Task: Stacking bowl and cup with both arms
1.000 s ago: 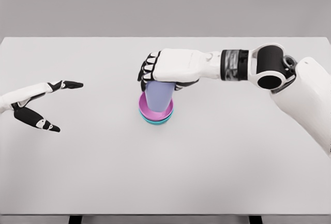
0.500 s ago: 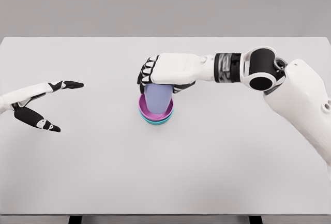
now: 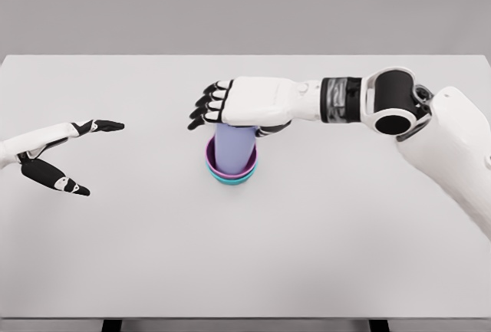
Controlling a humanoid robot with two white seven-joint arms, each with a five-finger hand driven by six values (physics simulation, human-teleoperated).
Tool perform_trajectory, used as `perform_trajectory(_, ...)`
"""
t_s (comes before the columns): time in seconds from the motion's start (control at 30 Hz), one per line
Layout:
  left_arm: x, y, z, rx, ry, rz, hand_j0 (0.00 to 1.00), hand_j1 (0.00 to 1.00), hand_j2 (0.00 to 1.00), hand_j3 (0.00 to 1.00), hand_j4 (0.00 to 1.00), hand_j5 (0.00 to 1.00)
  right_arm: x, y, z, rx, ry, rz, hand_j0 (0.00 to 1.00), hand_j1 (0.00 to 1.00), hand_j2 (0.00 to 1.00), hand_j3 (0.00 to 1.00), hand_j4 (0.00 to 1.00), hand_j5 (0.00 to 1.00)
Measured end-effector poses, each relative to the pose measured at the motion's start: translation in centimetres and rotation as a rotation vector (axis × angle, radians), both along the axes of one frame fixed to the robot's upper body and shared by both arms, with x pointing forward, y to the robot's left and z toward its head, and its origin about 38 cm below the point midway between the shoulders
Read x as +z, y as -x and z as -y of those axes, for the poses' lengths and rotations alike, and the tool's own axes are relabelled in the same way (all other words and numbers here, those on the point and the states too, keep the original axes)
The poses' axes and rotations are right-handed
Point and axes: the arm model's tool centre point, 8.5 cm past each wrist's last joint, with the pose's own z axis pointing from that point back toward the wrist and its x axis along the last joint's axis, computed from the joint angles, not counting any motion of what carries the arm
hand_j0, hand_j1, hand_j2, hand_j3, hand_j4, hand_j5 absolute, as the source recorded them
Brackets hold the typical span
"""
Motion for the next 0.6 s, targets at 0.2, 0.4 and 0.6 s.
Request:
perform_trajectory(0.2, 0.0, 0.0, 0.0, -0.001, 0.000, 0.000, 1.00, 1.00, 1.00, 1.00, 1.00, 1.00, 5.4, -1.6, 8.0, -0.169, -0.073, 0.097, 1.00, 1.00, 1.00, 1.00, 1.00, 1.00)
perform_trajectory(0.4, 0.0, 0.0, 0.0, 0.000, -0.001, -0.001, 1.00, 1.00, 1.00, 1.00, 1.00, 1.00, 4.6, -1.6, 15.5, -0.327, -0.068, 0.054, 1.00, 1.00, 1.00, 1.00, 1.00, 1.00)
perform_trajectory(0.6, 0.0, 0.0, -0.4, 0.009, -0.009, 0.004, 1.00, 1.00, 1.00, 1.00, 1.00, 1.00, 3.4, -1.6, 15.8, -0.329, -0.034, 0.021, 1.00, 1.00, 1.00, 1.00, 1.00, 1.00)
